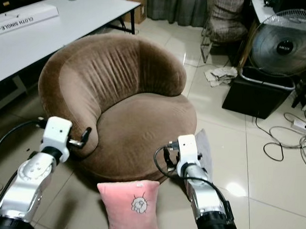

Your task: Move the pillow to the sofa from floor

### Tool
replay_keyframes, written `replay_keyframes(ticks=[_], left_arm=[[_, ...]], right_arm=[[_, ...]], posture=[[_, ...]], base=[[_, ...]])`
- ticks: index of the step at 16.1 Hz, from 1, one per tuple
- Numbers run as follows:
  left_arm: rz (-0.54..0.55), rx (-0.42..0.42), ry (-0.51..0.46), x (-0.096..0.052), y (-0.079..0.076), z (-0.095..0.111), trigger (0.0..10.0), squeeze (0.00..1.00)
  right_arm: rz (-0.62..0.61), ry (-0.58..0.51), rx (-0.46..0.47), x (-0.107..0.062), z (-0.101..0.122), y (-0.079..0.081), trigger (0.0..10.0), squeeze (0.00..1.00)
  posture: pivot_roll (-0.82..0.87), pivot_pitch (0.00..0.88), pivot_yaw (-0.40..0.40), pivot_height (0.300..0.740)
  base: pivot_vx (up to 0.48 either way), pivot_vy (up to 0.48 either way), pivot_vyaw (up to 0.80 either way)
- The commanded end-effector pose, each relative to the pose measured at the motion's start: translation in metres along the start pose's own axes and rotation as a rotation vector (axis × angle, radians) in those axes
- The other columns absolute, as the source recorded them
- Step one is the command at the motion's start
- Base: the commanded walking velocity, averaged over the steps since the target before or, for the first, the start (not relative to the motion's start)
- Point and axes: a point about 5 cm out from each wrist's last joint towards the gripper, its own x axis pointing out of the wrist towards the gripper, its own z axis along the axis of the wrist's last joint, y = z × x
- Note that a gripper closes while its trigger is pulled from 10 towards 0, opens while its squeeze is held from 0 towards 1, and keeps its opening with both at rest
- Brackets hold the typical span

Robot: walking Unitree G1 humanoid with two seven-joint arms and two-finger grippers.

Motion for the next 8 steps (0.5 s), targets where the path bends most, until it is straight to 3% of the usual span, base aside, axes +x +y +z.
replay_keyframes(ticks=[1,4,6,8], left_arm=[[0.005,0.004,0.025,-0.003,-0.001,-0.004,10.0,0.0],[-0.045,-0.028,0.039,-0.009,-0.023,-0.011,10.0,0.0],[-0.104,-0.05,0.03,-0.01,-0.048,-0.01,10.0,0.0],[-0.114,-0.058,0.033,-0.011,-0.052,-0.012,10.0,0.0]], right_arm=[[-0.018,-0.012,0.0,-0.001,0.003,-0.005,10.0,0.0],[-0.055,-0.014,-0.004,-0.009,-0.001,-0.019,10.0,0.0],[-0.073,-0.001,-0.013,-0.022,-0.006,-0.034,10.0,0.0],[-0.09,-0.001,-0.01,-0.026,-0.008,-0.039,10.0,0.0]], posture=[[0.13,0.0,0.007,0.74],[0.08,0.0,0.016,0.721],[0.03,0.0,0.013,0.696],[0.01,0.0,0.019,0.681]], base=[[0.0,0.0,0.0],[0.0,0.0,0.0],[0.0,0.0,0.0],[0.0,0.0,0.0]])
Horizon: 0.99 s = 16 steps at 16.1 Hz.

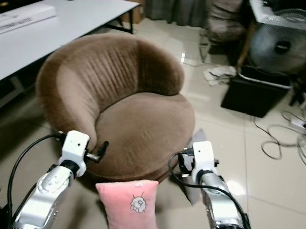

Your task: Move the pillow to the sofa from floor

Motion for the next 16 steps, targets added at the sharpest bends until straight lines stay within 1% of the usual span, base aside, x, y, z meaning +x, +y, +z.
replay_keyframes(ticks=[1,3,4,5,6,7,8,10,12,13,16], left_arm=[[0.0,0.017,0.013,-0.003,0.001,-0.005,10.0,0.0],[0.027,0.032,-0.003,-0.004,0.008,0.0,10.0,0.0],[0.066,0.035,-0.001,-0.004,0.015,0.001,10.0,0.0],[0.076,0.038,0.002,-0.005,0.018,0.001,10.0,0.0],[0.071,0.032,-0.003,-0.005,0.018,0.002,10.0,0.0],[0.044,0.029,-0.005,-0.002,0.012,0.005,10.0,0.0],[-0.005,0.043,-0.005,0.002,0.002,0.008,10.0,0.0],[-0.038,0.046,-0.013,0.006,-0.006,0.01,10.0,0.0],[-0.02,0.034,0.001,0.008,-0.006,0.007,10.0,0.0],[-0.014,0.027,0.004,0.008,-0.005,0.006,10.0,0.0],[0.042,-0.019,0.016,0.007,0.006,0.0,10.0,0.0]], right_arm=[[-0.017,-0.004,0.031,-0.003,0.001,-0.004,10.0,0.0],[-0.015,-0.005,0.061,0.0,0.001,-0.003,10.0,0.0],[-0.012,0.01,0.077,0.006,-0.001,0.002,10.0,0.0],[-0.001,0.006,0.079,0.008,0.001,0.007,10.0,0.0],[0.007,-0.003,0.077,0.009,0.003,0.009,10.0,0.0],[0.014,-0.012,0.063,0.008,0.004,0.011,10.0,0.0],[0.016,-0.014,0.053,0.006,0.004,0.012,10.0,0.0],[0.006,-0.004,0.065,0.003,-0.002,0.012,10.0,0.0],[-0.006,0.006,0.071,-0.001,-0.006,0.009,10.0,0.0],[-0.014,0.009,0.072,-0.003,-0.007,0.007,10.0,0.0],[-0.005,0.021,0.068,-0.001,-0.007,0.007,10.0,0.0]], posture=[[0.03,0.0,0.009,0.672],[0.07,0.0,-0.006,0.672],[0.07,0.0,0.013,0.672],[0.07,0.0,0.034,0.672],[0.05,0.0,0.052,0.672],[0.03,0.0,0.083,0.672],[0.02,0.0,0.092,0.672],[0.0,0.0,0.083,0.672],[0.0,0.0,0.076,0.672],[0.01,0.0,0.058,0.672],[0.03,0.0,0.038,0.672]], base=[[0.0,0.0,0.0],[0.0,0.0,0.0],[0.0,0.0,0.0],[0.0,0.0,0.0],[0.0,0.0,0.0],[0.0,0.0,0.0],[0.0,0.0,0.0],[0.0,0.0,0.0],[0.0,0.0,0.0],[0.0,0.0,0.0],[0.0,0.0,0.0]])
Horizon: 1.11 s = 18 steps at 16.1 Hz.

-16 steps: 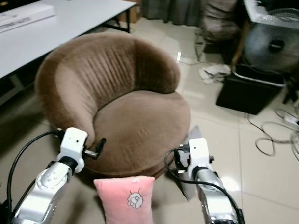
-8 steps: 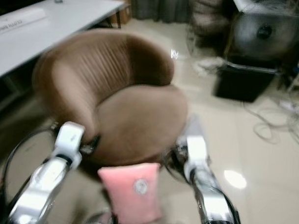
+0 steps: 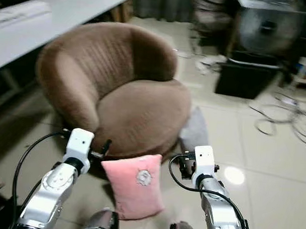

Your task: Move the pillow to the sofa from floor

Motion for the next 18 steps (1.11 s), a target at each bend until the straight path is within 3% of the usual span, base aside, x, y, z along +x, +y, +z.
replay_keyframes(ticks=[1,8,18], left_arm=[[0.03,-0.008,-0.001,0.0,0.008,-0.001,10.0,0.0],[0.052,0.009,0.001,0.003,0.014,-0.002,10.0,0.0],[0.014,0.0,-0.024,0.006,0.007,0.002,10.0,0.0]], right_arm=[[0.006,-0.006,0.002,0.002,0.006,0.001,10.0,0.0],[0.051,-0.007,-0.027,0.011,0.015,0.01,10.0,0.0],[0.041,-0.008,-0.015,0.011,0.016,0.01,10.0,0.0]], posture=[[0.03,0.0,0.034,0.672],[0.05,0.0,0.011,0.619],[0.04,0.0,0.018,0.619]], base=[[0.0,0.0,0.0],[0.0,0.0,0.0],[0.025,0.0,0.0]])
